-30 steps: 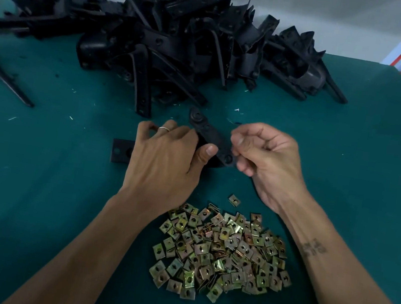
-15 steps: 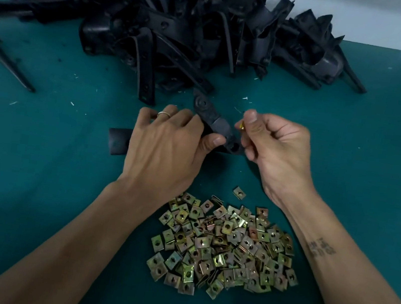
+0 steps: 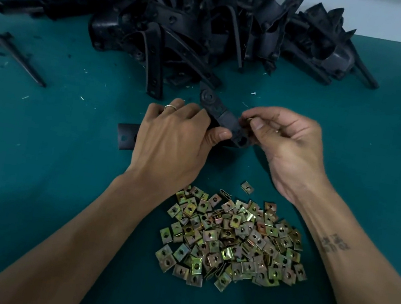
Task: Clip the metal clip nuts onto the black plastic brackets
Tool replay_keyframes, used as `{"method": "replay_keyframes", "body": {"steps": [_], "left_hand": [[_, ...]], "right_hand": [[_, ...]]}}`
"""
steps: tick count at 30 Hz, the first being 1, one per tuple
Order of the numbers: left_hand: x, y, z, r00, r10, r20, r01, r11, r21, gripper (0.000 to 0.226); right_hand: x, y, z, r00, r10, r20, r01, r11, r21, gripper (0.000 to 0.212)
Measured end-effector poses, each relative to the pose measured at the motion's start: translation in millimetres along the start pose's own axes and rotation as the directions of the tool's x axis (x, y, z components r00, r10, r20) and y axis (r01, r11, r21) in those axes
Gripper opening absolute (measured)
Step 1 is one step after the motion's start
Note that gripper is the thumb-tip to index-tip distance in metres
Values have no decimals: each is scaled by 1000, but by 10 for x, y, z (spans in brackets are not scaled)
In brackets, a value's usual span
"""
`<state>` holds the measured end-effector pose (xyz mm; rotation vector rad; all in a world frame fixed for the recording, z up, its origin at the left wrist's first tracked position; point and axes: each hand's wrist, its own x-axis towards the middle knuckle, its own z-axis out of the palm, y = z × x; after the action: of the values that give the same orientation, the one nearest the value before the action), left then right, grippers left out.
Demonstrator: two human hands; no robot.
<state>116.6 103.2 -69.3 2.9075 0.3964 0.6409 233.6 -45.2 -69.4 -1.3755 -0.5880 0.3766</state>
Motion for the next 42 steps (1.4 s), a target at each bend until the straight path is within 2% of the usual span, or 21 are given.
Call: {"method": "replay_keyframes", "body": {"steps": [3, 7, 16, 21, 26, 30, 36, 42], "left_hand": [[2, -1, 1, 1000, -10, 11, 10, 1000, -3, 63], [3, -3, -3, 1000, -20, 12, 20, 1000, -13, 64], [-1, -3, 0, 1000, -19, -9, 18, 999, -39, 62], [0, -8, -21, 999, -35, 8, 35, 999, -25, 63], [5, 0, -27, 999, -45, 21, 45, 998, -42, 65], [8, -1, -31, 999, -41, 22, 42, 998, -46, 62], [7, -6, -13, 999, -43, 3, 43, 997, -60, 60], [2, -17, -6, 999, -39, -18, 37, 997, -65, 58]], "right_hand": [[-12, 0, 9, 998, -53, -28, 52, 998, -35, 27], [-24, -9, -6, 996, -73, -60, 75, 997, 32, 22], [-36, -25, 12, 999, -33, 5, 32, 999, 24, 19], [-58, 4, 14, 997, -83, 0, 82, 994, -74, 22], [-73, 8, 42, 999, -41, -27, 42, 999, 34, 17], [-73, 14, 46, 1000, -29, 8, 29, 1000, -11, 18], [-82, -14, 68, 998, -16, -60, 21, 996, 84, 12], [-89, -18, 52, 999, -44, -26, 43, 999, -27, 21]]}}
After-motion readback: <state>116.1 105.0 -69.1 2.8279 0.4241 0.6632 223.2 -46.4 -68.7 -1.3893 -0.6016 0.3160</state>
